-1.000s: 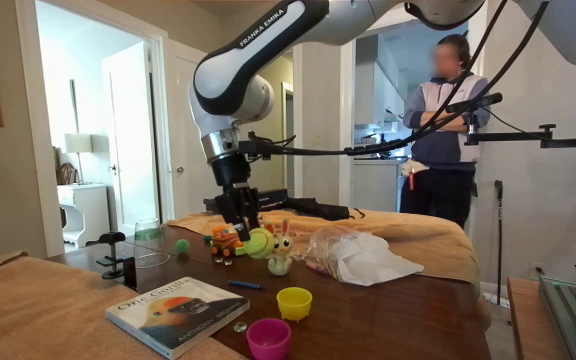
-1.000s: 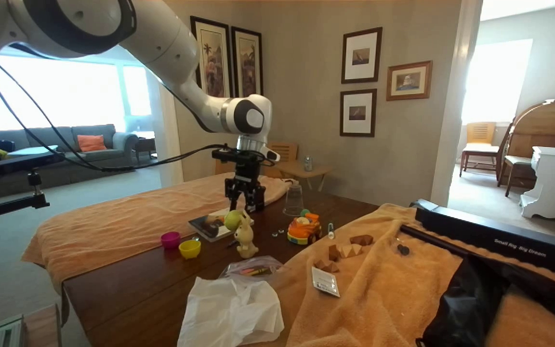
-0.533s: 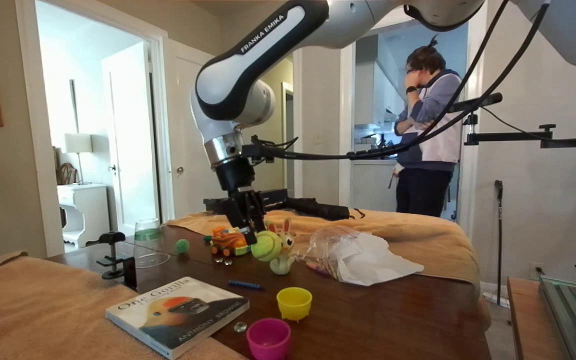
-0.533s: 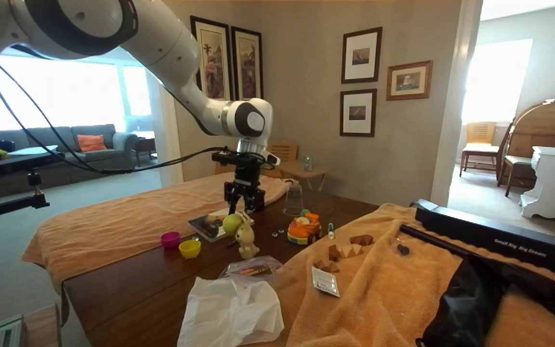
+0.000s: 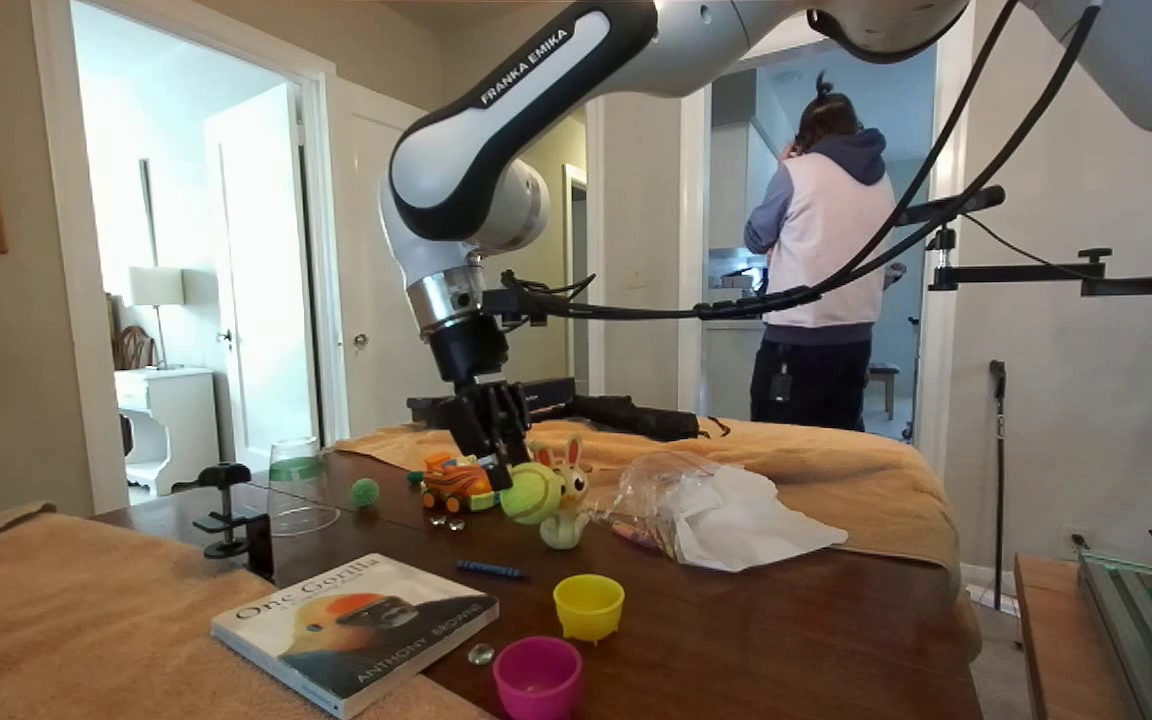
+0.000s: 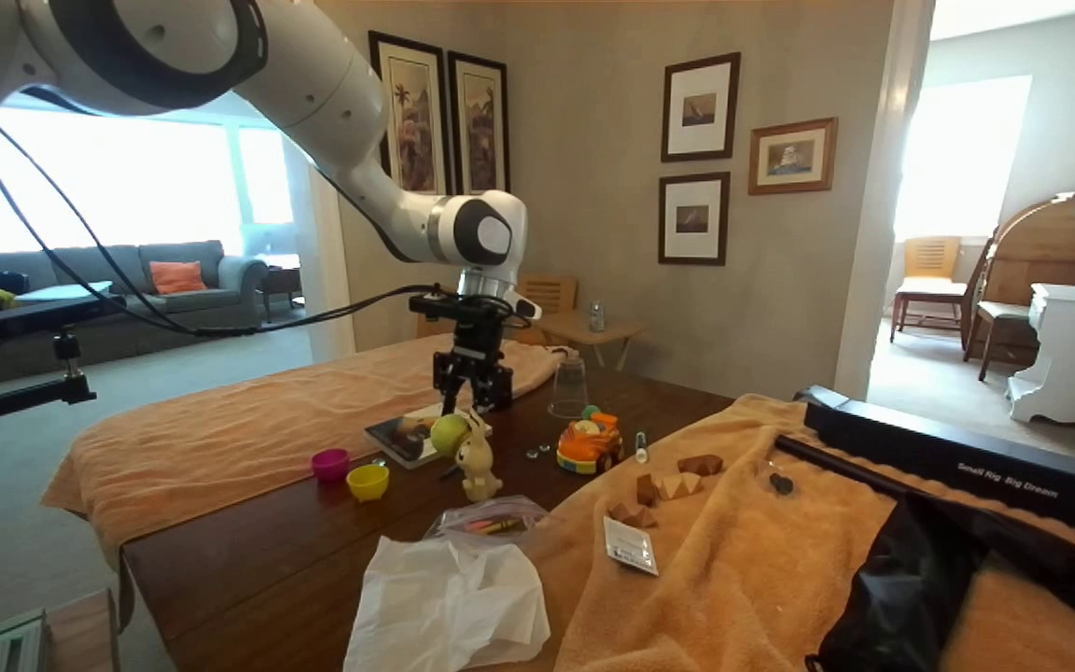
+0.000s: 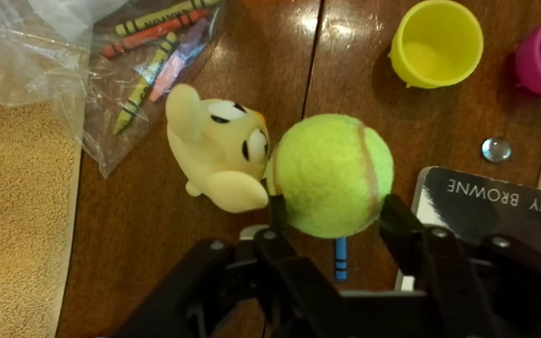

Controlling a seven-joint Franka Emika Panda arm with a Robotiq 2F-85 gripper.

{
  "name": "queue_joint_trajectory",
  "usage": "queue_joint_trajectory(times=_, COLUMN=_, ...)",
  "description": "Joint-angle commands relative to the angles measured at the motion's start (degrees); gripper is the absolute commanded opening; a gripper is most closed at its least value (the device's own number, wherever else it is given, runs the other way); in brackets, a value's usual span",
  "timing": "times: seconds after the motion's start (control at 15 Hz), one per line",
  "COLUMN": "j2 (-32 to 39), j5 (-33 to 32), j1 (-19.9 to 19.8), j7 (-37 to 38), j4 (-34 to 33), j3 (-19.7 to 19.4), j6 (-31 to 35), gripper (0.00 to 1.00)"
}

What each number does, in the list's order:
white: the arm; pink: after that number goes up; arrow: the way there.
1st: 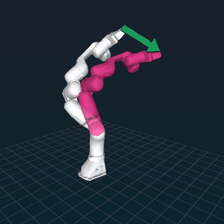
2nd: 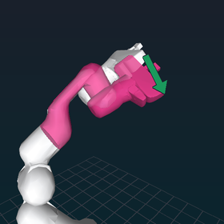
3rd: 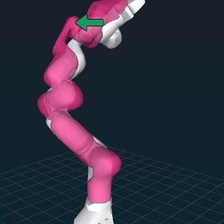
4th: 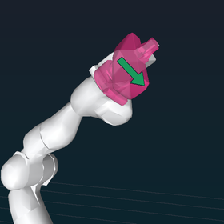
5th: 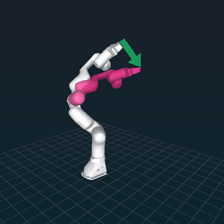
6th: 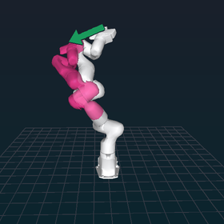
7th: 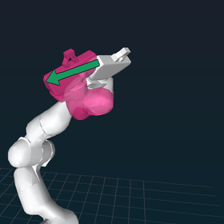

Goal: Move the green ball forward

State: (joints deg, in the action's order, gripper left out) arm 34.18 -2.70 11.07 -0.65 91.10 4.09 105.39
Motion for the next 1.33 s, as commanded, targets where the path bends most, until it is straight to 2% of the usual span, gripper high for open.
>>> queue_joint_trajectory(times=0.0, j2=-0.03, j5=-1.4, j1=-0.04, j7=1.36, j4=-0.23, j3=0.01, j6=-0.32, gripper=0.27)
queue_joint_trajectory(times=0.87, j2=-0.87, j5=-1.77, j1=-0.29, j7=1.27, j4=0.94, j3=-0.63, j6=-1.49, gripper=0.27)
queue_joint_trajectory(times=1.27, j2=0.91, j5=-1.84, j1=0.37, j7=0.46, j4=-0.32, j3=0.19, j6=-1.74, gripper=0.27)
